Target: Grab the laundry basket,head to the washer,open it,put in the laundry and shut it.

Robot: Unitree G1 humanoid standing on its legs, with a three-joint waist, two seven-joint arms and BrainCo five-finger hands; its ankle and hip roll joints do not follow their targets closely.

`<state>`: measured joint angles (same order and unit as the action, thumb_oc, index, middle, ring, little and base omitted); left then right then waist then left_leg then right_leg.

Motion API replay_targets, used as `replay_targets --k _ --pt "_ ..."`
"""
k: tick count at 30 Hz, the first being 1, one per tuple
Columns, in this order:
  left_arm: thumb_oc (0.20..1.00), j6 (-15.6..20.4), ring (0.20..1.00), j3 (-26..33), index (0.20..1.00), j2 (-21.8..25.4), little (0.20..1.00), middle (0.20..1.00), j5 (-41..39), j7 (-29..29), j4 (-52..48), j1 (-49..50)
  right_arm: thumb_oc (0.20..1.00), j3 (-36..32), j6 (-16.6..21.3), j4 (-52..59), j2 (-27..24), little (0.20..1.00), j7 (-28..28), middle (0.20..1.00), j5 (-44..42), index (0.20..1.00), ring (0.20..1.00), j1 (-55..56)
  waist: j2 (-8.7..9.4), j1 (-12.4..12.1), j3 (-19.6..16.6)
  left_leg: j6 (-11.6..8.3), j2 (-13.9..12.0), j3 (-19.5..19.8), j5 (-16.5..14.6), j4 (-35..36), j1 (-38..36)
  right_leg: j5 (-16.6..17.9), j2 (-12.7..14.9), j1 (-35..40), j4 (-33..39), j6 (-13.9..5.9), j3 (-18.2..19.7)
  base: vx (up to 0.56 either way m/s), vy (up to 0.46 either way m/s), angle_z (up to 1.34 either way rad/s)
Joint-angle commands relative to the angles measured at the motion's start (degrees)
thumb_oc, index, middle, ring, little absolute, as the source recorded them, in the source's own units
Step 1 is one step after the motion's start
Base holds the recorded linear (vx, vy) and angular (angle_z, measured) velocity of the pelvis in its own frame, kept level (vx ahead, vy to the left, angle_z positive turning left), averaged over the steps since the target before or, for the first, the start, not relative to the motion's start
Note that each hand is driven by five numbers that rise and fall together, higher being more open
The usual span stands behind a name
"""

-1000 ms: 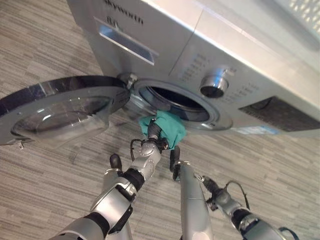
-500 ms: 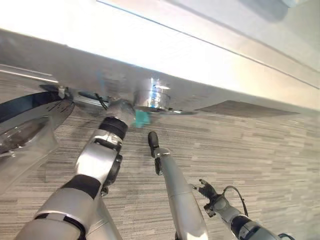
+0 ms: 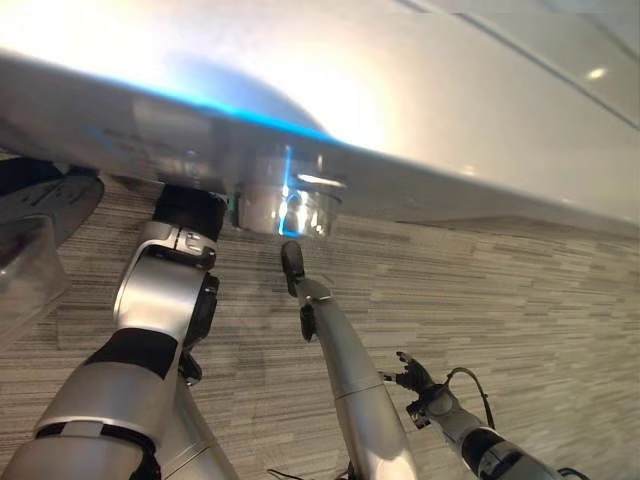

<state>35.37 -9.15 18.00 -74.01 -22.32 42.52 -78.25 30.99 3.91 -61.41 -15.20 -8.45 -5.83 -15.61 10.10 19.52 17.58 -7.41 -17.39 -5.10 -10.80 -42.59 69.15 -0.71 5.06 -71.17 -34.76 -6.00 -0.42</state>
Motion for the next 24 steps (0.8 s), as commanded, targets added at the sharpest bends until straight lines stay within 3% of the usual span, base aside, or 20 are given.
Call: replay_targets --k 1,4,5,6,7,9,11,12,13,14,15,16,18,20,24 --pt "0.200 6.2 0.200 -3.5 0.200 0.2 0.200 0.200 8.9 -0.9 -10.8 -14.5 1.000 0.4 -0.6 -0.7 -5.1 1.000 0.8 1.000 1.3 1.000 1.000 4.8 -3.24 1.7 -5.3 -1.37 -3.2 3.7 -8.2 -2.0 -9.4 -0.7 1.6 1.3 2.9 -5.30 -1.6 0.00 -0.001 0.04" --pt "0.235 4.4 0.235 -3.1 0.235 0.1 0.235 0.235 7.1 -0.1 -6.8 -12.8 1.000 0.4 -0.7 -0.7 -5.3 1.000 0.7 1.000 1.2 1.000 1.000 4.5 -3.07 1.5 -5.4 -1.48 -3.2 3.8 -7.9 -1.8 -9.4 -0.4 1.6 1.5 3.2 -5.05 -1.7 0.00 -0.003 0.01" --pt "1.000 -3.2 1.000 -4.9 1.000 1.7 1.000 1.000 5.8 1.1 5.2 -12.0 1.000 -0.1 -0.6 -1.0 -5.3 1.000 0.6 1.000 -0.1 1.000 1.000 3.9 -3.38 1.2 -5.7 -1.45 -3.0 4.1 -7.5 -1.4 -9.4 -0.2 1.9 1.9 3.5 -4.93 -1.8 0.00 0.000 0.00" --pt "1.000 -3.5 1.000 -5.0 1.000 1.9 1.000 1.000 5.0 2.2 6.3 -12.7 1.000 -0.1 -0.5 -1.1 -5.2 1.000 0.6 1.000 -0.2 1.000 1.000 3.8 -3.32 1.3 -5.6 -1.45 -3.0 4.1 -7.5 -1.3 -9.4 -0.2 2.0 2.0 3.5 -4.92 -1.8 0.00 0.000 0.00" --pt "1.000 -8.9 1.000 -8.0 1.000 4.8 1.000 1.000 6.5 5.8 13.4 -13.3 1.000 -0.3 -0.3 -1.0 -5.0 1.000 0.9 1.000 -0.6 1.000 1.000 3.4 -3.91 0.9 -5.3 -1.44 -2.7 4.4 -6.6 -0.2 -9.6 -0.1 2.6 2.8 4.2 -4.69 -2.2 0.00 0.000 0.00" --pt "1.000 -14.2 1.000 -12.8 1.000 6.2 1.000 1.000 12.6 8.3 17.9 -12.7 1.000 -0.5 0.1 -0.8 -5.3 1.000 1.4 1.000 -1.0 1.000 1.000 3.1 -4.61 0.4 -5.0 -1.26 -2.2 4.3 -5.8 0.8 -9.9 0.1 3.1 3.5 4.4 -4.50 -2.4 -0.02 0.009 0.05" --pt "1.000 -21.4 1.000 -24.0 1.000 9.7 1.000 1.000 28.9 13.2 23.1 -14.4 1.000 -1.0 1.1 -0.8 -5.2 1.000 2.4 1.000 -1.9 1.000 1.000 3.1 -5.50 0.0 -4.8 -1.10 -1.7 4.1 -4.6 2.1 -10.1 0.7 3.5 4.2 5.3 -4.48 -2.5 -0.03 0.036 0.12" --pt "1.000 -23.7 1.000 -30.3 1.000 11.3 1.000 1.000 38.3 14.6 25.9 -16.1 1.000 -1.7 1.1 -1.8 -5.6 1.000 3.0 1.000 -2.6 1.000 1.000 2.3 -5.94 -0.4 -4.7 -1.04 -1.3 4.0 -4.0 2.9 -10.3 1.0 3.8 4.6 5.9 -4.53 -2.6 -0.02 0.026 0.15" --pt "1.000 -23.7 1.000 -30.4 1.000 11.2 1.000 1.000 38.5 14.6 26.0 -16.3 1.000 -1.8 1.1 -1.8 -5.4 1.000 3.0 1.000 -2.7 1.000 1.000 2.2 -5.77 -0.4 -4.5 -1.04 -1.2 4.1 -4.0 2.9 -10.4 0.9 3.9 4.7 5.9 -4.54 -2.7 -0.02 0.020 0.18" --pt "1.000 -26.5 1.000 -38.3 1.000 12.8 1.000 1.000 48.6 19.5 27.5 -16.5 1.000 -1.6 0.3 -3.3 -6.9 1.000 4.5 1.000 -2.9 1.000 1.000 -0.2 -6.54 -1.1 -4.3 -0.94 -0.8 4.0 -3.3 4.4 -10.7 1.4 4.3 5.1 6.5 -4.67 -2.7 -0.01 0.012 0.16" --pt "1.000 -26.6 1.000 -38.3 1.000 12.8 1.000 1.000 48.6 19.5 27.5 -16.5 1.000 -1.6 0.3 -3.3 -6.9 1.000 4.5 1.000 -2.9 1.000 1.000 -0.3 -6.50 -1.1 -4.3 -0.93 -0.8 4.0 -3.3 4.4 -10.7 1.4 4.3 5.1 6.5 -4.67 -2.7 -0.01 0.011 0.18" --pt "1.000 -25.5 1.000 -43.9 1.000 11.6 1.000 1.000 53.9 18.0 23.0 -20.0 1.000 -1.4 0.5 -5.3 -7.0 1.000 5.1 1.000 -4.1 1.000 1.000 -0.7 -7.34 -2.1 -4.3 -0.82 -0.1 4.2 -2.6 5.6 -10.8 1.6 4.7 5.4 7.1 -4.89 -2.7 -0.01 -0.004 0.23" --pt "1.000 -25.0 1.000 -45.9 1.000 11.0 1.000 1.000 56.0 17.1 20.1 -21.1 1.000 -1.5 0.7 -5.8 -7.1 1.000 5.2 1.000 -4.6 1.000 1.000 -0.6 -7.59 -2.6 -4.1 -0.75 0.3 4.2 -2.3 6.3 -11.0 1.7 4.8 5.7 7.4 -4.92 -2.8 -0.01 -0.004 0.32" --pt "1.000 -23.8 1.000 -51.5 1.000 11.1 1.000 1.000 63.7 15.6 7.0 -21.5 1.000 -2.2 1.5 -6.7 -7.5 1.000 5.9 1.000 -4.8 1.000 1.000 1.6 -8.48 -3.8 -3.5 -0.66 1.0 4.4 -1.6 7.5 -11.0 1.5 5.4 6.1 8.0 -5.09 -3.0 -0.01 0.003 0.22" --pt "1.000 -23.1 1.000 -51.0 1.000 12.6 1.000 1.000 67.7 12.7 -3.9 -19.2 1.000 -3.8 1.8 -7.0 -8.0 1.000 5.7 1.000 -4.9 1.000 1.000 3.2 -9.01 -4.8 -3.1 -0.58 1.5 4.7 -1.3 8.3 -11.1 1.2 5.7 6.3 7.9 -5.23 -3.0 0.00 0.009 0.11"
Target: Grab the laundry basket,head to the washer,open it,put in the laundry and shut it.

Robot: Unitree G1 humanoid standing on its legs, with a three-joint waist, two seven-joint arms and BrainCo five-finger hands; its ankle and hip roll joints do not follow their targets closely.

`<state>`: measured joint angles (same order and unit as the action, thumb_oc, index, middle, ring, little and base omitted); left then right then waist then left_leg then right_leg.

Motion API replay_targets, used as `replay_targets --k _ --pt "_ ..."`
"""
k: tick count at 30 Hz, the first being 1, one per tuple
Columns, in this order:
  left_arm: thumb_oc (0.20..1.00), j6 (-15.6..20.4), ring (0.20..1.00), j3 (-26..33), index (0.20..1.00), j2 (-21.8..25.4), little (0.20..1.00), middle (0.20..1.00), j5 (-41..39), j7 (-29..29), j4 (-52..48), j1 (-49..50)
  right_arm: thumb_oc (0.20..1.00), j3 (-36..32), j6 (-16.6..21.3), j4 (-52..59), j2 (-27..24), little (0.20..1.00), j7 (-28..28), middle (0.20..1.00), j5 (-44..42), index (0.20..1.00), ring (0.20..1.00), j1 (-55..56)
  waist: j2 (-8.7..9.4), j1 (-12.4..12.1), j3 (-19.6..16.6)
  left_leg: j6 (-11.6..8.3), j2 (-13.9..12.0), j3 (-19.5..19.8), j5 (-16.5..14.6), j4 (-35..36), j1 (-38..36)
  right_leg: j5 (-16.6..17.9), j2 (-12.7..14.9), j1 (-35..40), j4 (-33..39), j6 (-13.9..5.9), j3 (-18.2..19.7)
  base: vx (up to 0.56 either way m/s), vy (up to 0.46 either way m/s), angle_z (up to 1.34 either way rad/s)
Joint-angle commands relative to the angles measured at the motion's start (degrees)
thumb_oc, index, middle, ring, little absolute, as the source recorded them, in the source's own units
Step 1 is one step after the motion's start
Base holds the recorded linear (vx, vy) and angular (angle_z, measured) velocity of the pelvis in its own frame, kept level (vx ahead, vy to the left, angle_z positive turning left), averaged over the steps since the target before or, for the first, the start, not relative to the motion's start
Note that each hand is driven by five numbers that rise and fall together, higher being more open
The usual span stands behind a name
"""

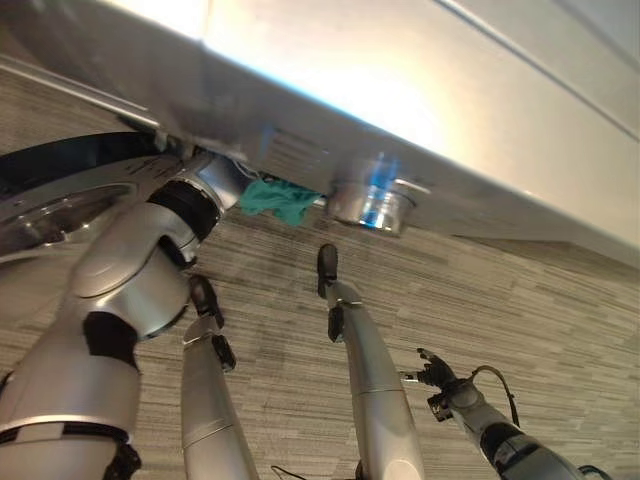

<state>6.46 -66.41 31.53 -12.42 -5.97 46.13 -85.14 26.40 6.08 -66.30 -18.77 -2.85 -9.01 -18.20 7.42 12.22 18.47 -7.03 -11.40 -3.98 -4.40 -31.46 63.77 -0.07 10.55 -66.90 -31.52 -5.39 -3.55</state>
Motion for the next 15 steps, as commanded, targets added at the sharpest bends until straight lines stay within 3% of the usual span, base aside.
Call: replay_targets --k 1,3,4,5,6,8,10,11,15 --pt "1.000 5.8 1.000 8.0 1.000 -0.2 1.000 1.000 6.7 -4.7 -11.0 -10.0 1.000 0.3 -0.2 -2.0 -4.6 1.000 -0.4 1.000 -1.4 1.000 1.000 6.5 -6.51 2.2 -3.9 -0.89 -4.2 3.7 -7.6 -2.6 -5.9 0.4 0.4 2.3 4.7 -5.78 0.1 0.01 0.013 0.12" --pt "1.000 5.7 1.000 11.5 1.000 0.7 1.000 1.000 7.7 -5.7 -16.1 -4.8 1.000 -0.5 -0.2 -1.6 -5.1 1.000 -1.2 1.000 -0.6 1.000 1.000 6.7 -6.64 1.4 -3.5 -0.81 -3.8 3.9 -7.5 -2.6 -6.0 0.2 0.6 2.7 4.6 -5.73 0.1 0.01 0.027 0.11" --pt "1.000 5.1 1.000 16.5 1.000 0.6 1.000 1.000 8.8 -6.6 -20.6 3.0 1.000 -1.1 -0.2 -1.0 -5.1 1.000 -2.5 1.000 1.0 1.000 1.000 6.2 -6.63 0.4 -2.8 -0.76 -3.4 4.1 -7.3 -2.0 -6.5 -0.1 0.9 3.4 4.7 -5.64 0.0 0.01 0.025 0.08" --pt "1.000 4.9 1.000 16.7 1.000 0.7 1.000 1.000 8.9 -6.6 -20.9 3.3 1.000 -1.0 -0.2 -0.9 -5.2 1.000 -2.5 1.000 1.0 1.000 1.000 6.3 -6.73 0.4 -2.9 -0.76 -3.4 4.1 -7.3 -1.9 -6.6 -0.1 0.9 3.5 4.7 -5.64 0.0 -0.06 0.004 0.05" --pt "1.000 4.1 1.000 19.3 1.000 0.1 1.000 1.000 11.0 -7.3 -22.7 6.9 1.000 -1.4 -0.4 -0.6 -5.2 1.000 -3.2 1.000 1.4 1.000 1.000 5.4 -6.41 0.3 -2.3 -0.42 -2.8 3.9 -5.3 -1.3 -6.1 1.7 1.5 3.4 5.8 -5.08 -0.2 -0.07 -0.005 0.09" --pt "1.000 1.7 1.000 24.8 1.000 0.1 1.000 1.000 18.2 -9.3 -26.7 15.2 1.000 -2.3 -0.4 1.0 -6.4 1.000 -4.0 1.000 2.6 1.000 1.000 4.5 -6.24 -0.7 -1.5 -0.48 -2.3 4.2 -5.1 -0.7 -6.7 1.4 1.7 4.1 5.9 -4.97 -0.5 -0.04 -0.005 0.09" --pt "1.000 0.0 1.000 29.4 1.000 0.0 1.000 1.000 22.7 -7.4 -34.8 26.7 1.000 -2.4 -1.4 2.8 -6.2 1.000 -6.1 1.000 5.0 1.000 1.000 0.2 -6.23 -2.6 -0.5 -0.46 -1.8 4.3 -5.2 -0.3 -7.3 1.0 1.9 4.9 6.0 -4.82 -0.5 0.00 0.012 0.07" --pt "1.000 -0.1 1.000 29.5 1.000 0.1 1.000 1.000 22.8 -7.3 -35.1 27.0 1.000 -2.3 -1.4 2.8 -6.3 1.000 -6.1 1.000 5.0 1.000 1.000 0.3 -6.25 -2.5 -0.5 -0.46 -1.8 4.3 -5.2 -0.3 -7.4 1.0 1.9 5.0 6.0 -4.82 -0.5 0.00 0.037 0.08" --pt "1.000 -1.1 1.000 33.5 1.000 -0.5 1.000 1.000 25.6 -3.8 -40.2 44.3 1.000 -2.2 -3.1 4.6 -7.1 1.000 -8.0 1.000 7.0 1.000 1.000 -6.9 -6.90 -5.7 1.0 -0.25 -0.9 4.1 -4.5 1.5 -9.4 1.2 2.5 7.3 6.7 -4.81 -0.8 -0.02 0.044 0.14"
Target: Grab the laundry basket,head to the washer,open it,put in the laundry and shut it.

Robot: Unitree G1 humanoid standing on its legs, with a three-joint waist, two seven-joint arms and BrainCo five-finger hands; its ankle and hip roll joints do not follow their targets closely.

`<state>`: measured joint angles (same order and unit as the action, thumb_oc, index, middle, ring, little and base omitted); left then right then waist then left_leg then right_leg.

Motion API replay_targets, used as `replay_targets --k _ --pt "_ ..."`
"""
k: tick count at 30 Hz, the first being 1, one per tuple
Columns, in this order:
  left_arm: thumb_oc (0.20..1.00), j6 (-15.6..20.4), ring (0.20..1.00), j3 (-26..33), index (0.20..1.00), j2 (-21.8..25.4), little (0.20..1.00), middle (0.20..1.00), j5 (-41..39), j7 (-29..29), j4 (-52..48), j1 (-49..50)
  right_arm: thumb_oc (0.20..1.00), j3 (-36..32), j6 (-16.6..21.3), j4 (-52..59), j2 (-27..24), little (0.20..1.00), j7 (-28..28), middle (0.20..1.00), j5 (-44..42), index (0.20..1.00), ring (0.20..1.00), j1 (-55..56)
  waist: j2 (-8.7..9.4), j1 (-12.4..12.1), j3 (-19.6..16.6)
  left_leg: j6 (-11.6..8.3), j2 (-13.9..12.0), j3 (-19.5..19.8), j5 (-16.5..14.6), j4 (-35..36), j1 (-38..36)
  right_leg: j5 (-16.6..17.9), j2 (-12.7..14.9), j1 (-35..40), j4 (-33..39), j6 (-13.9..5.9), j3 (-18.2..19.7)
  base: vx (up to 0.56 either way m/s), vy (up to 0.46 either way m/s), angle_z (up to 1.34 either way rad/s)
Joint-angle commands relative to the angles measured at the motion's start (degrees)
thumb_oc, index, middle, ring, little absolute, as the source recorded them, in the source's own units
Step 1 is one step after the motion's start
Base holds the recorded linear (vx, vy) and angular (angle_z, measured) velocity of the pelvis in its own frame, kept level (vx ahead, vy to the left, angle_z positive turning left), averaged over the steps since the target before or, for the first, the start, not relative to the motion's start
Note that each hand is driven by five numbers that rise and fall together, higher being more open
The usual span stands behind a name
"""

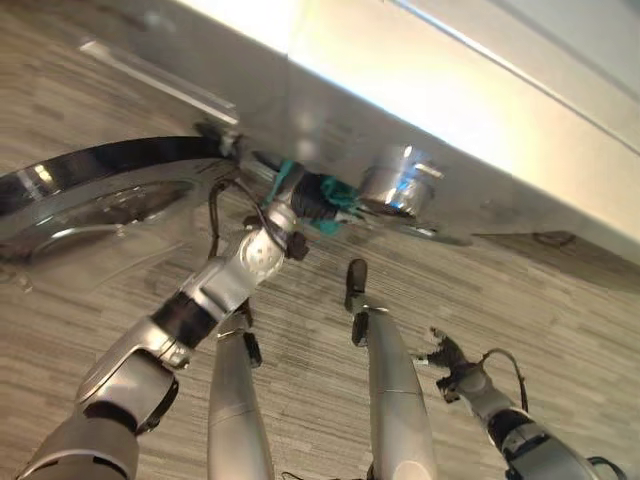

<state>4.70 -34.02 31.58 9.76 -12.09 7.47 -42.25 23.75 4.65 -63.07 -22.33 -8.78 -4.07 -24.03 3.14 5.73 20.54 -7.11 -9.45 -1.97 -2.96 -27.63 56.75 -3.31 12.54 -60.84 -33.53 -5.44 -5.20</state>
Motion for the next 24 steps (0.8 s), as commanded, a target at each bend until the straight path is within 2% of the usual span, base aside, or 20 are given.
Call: replay_targets --k 1,2,6,10,11,14,16,19,20,22,24 --pt "1.000 0.6 1.000 1.2 1.000 -0.5 1.000 1.000 3.4 2.4 -1.7 1.6 1.000 0.5 -1.7 1.4 -3.5 1.000 -2.1 1.000 2.1 1.000 1.000 -1.1 -2.63 0.8 -1.0 -0.17 -2.8 2.0 -5.9 -2.3 -2.5 4.5 0.5 1.3 8.7 -4.76 0.9 -0.02 0.032 -0.05" --pt "1.000 0.0 1.000 2.1 1.000 -0.5 1.000 1.000 3.6 3.5 -0.7 6.7 1.000 1.0 -2.4 1.8 -4.2 1.000 -2.4 1.000 2.5 1.000 1.000 -4.6 -2.72 0.0 -0.7 -0.18 -2.5 2.3 -5.4 -1.4 -3.5 4.8 0.9 2.5 9.2 -4.77 0.8 -0.01 0.025 0.05" --pt "1.000 -0.2 1.000 6.6 1.000 1.7 1.000 1.000 4.6 2.9 -2.3 16.3 1.000 1.1 -3.0 4.0 -5.2 1.000 -2.6 1.000 3.2 1.000 1.000 -7.3 -2.84 -1.7 0.1 -0.21 -1.1 2.5 -4.1 2.6 -7.0 5.8 1.5 6.4 12.3 -5.06 -0.2 -0.02 0.029 0.21" --pt "1.000 0.2 1.000 7.7 1.000 0.9 1.000 1.000 5.0 1.9 -3.5 18.3 1.000 0.4 -2.7 3.9 -4.3 1.000 -3.5 1.000 2.9 1.000 1.000 -6.6 -3.00 -2.4 1.0 -0.17 0.5 3.0 -1.7 8.0 -10.6 6.9 2.2 10.5 16.4 -5.58 -1.7 -0.01 -0.015 0.15" --pt "1.000 0.6 1.000 6.7 1.000 -1.1 1.000 1.000 3.8 1.3 -2.2 16.8 1.000 -0.5 -2.5 0.6 -4.1 1.000 -3.8 1.000 1.1 1.000 1.000 -8.9 -3.22 -3.1 1.2 -0.26 1.3 3.3 -0.5 10.6 -12.2 7.5 3.0 12.4 18.6 -5.82 -2.6 -0.01 -0.035 0.11" --pt "1.000 1.2 1.000 6.3 1.000 -1.3 1.000 1.000 3.6 0.8 -4.2 17.5 1.000 -1.4 -2.1 3.4 -2.2 1.000 -5.6 1.000 -0.1 1.000 1.000 -8.0 -3.71 -3.4 1.7 -0.30 2.1 3.6 1.5 14.6 -13.9 8.9 3.6 14.4 21.7 -6.32 -3.5 0.00 0.017 0.25" --pt "1.000 1.3 1.000 5.3 1.000 -1.4 1.000 1.000 2.4 1.2 -5.8 17.5 1.000 -1.7 -2.5 4.8 0.6 1.000 -7.4 1.000 -1.1 1.000 1.000 -10.2 -4.64 -4.0 1.9 -0.37 3.1 3.9 2.7 15.9 -13.0 9.6 4.7 14.1 22.5 -6.41 -3.8 0.00 0.041 0.16" --pt "1.000 1.8 1.000 5.1 1.000 -0.1 1.000 1.000 0.7 2.5 -8.6 18.8 1.000 -1.9 -3.3 2.4 0.8 1.000 -8.3 1.000 -0.4 1.000 1.000 -13.9 -6.30 -5.2 2.0 -0.25 4.2 4.4 3.0 15.7 -11.3 9.3 5.8 12.3 20.9 -6.51 -3.4 -0.01 0.068 0.15" --pt "1.000 1.9 1.000 6.0 1.000 0.5 1.000 1.000 0.2 2.1 -9.5 19.4 1.000 -2.8 -3.5 0.0 0.3 1.000 -8.8 1.000 -1.2 1.000 1.000 -16.0 -7.29 -6.1 1.9 -0.24 4.6 4.8 3.2 15.5 -10.4 8.9 6.3 11.1 19.5 -6.51 -3.1 -0.01 0.051 0.21" --pt "1.000 1.9 1.000 6.8 1.000 0.8 1.000 1.000 0.2 1.9 -10.1 19.9 1.000 -3.2 -3.3 -1.7 -0.4 1.000 -8.7 1.000 -1.4 1.000 1.000 -16.3 -7.77 -6.5 1.8 -0.28 4.9 5.0 3.4 15.6 -10.0 8.6 6.6 10.4 18.7 -6.55 -3.0 -0.01 0.024 0.29" --pt "1.000 2.4 1.000 9.2 1.000 1.5 1.000 1.000 0.3 1.4 -12.0 22.3 1.000 -4.8 -3.3 -5.1 -2.9 1.000 -9.2 1.000 -2.3 1.000 1.000 -18.8 -9.57 -8.4 1.6 -0.54 5.6 5.6 4.2 16.3 -9.1 8.1 7.5 9.8 17.6 -6.79 -3.6 0.00 0.028 0.32"
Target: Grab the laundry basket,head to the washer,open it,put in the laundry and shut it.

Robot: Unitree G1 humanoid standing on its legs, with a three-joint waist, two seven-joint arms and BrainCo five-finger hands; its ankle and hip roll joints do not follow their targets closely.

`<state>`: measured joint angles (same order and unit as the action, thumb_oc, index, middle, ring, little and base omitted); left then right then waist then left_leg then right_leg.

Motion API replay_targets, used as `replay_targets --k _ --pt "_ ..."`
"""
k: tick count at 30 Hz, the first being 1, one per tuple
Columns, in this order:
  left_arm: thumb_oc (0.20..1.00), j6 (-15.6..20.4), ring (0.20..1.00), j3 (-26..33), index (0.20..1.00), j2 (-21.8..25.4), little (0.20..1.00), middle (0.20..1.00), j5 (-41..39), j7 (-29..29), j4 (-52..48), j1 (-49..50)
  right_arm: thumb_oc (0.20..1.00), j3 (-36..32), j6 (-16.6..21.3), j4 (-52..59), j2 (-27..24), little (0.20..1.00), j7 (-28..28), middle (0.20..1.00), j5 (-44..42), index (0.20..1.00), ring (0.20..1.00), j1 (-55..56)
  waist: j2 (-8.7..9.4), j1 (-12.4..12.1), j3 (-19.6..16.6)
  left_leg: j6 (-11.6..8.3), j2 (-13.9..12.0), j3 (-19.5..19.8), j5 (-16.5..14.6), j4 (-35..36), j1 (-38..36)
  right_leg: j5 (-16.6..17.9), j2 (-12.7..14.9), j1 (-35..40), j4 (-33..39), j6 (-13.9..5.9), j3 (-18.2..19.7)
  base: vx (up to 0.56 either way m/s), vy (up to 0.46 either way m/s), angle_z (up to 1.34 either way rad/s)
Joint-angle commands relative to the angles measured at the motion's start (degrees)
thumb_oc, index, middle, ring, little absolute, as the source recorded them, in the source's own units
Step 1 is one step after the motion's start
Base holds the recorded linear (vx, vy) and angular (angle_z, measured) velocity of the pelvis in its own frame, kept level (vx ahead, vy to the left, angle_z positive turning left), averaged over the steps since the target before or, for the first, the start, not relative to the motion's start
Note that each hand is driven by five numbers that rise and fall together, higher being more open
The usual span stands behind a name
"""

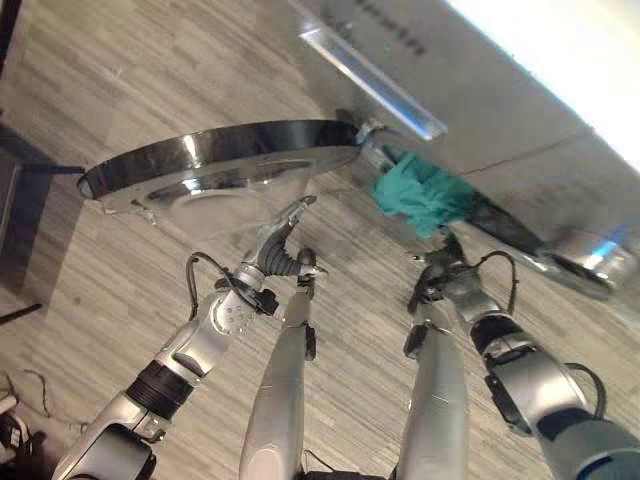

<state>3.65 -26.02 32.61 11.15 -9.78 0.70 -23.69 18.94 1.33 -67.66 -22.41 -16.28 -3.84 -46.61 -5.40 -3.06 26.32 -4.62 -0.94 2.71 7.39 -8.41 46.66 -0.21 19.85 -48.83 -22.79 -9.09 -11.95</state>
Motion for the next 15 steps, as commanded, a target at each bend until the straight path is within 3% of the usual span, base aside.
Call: replay_targets --k 1,8,15 --pt "1.000 3.5 1.000 1.2 1.000 0.5 1.000 1.000 -1.1 -0.9 -5.2 3.8 1.000 0.1 0.1 -0.5 -2.8 1.000 -1.7 1.000 -2.5 1.000 1.000 3.7 -1.04 0.4 -4.2 -3.03 -2.9 1.0 -6.2 -2.9 1.0 5.0 0.2 -2.3 6.8 -3.14 3.2 0.01 0.031 0.17" --pt "1.000 6.3 1.000 0.4 1.000 0.3 1.000 1.000 -9.0 0.5 -8.2 5.1 1.000 -0.6 0.4 -3.8 -6.0 1.000 -1.8 1.000 -3.8 1.000 1.000 1.8 -2.19 -0.6 -4.6 -3.15 -2.5 1.1 -5.4 -1.8 1.4 4.9 0.7 -2.1 7.2 -3.55 2.8 0.01 0.029 0.06" --pt "1.000 7.6 1.000 -3.3 1.000 -1.8 1.000 1.000 -14.5 1.3 -9.1 3.5 1.000 -4.1 2.2 -7.5 -6.3 1.000 -2.4 1.000 -11.4 1.000 1.000 -4.4 -4.34 -2.6 -5.0 -2.85 -2.0 1.3 -5.2 -1.5 2.1 4.6 1.3 -2.9 6.7 -4.14 2.8 0.01 0.036 0.01"
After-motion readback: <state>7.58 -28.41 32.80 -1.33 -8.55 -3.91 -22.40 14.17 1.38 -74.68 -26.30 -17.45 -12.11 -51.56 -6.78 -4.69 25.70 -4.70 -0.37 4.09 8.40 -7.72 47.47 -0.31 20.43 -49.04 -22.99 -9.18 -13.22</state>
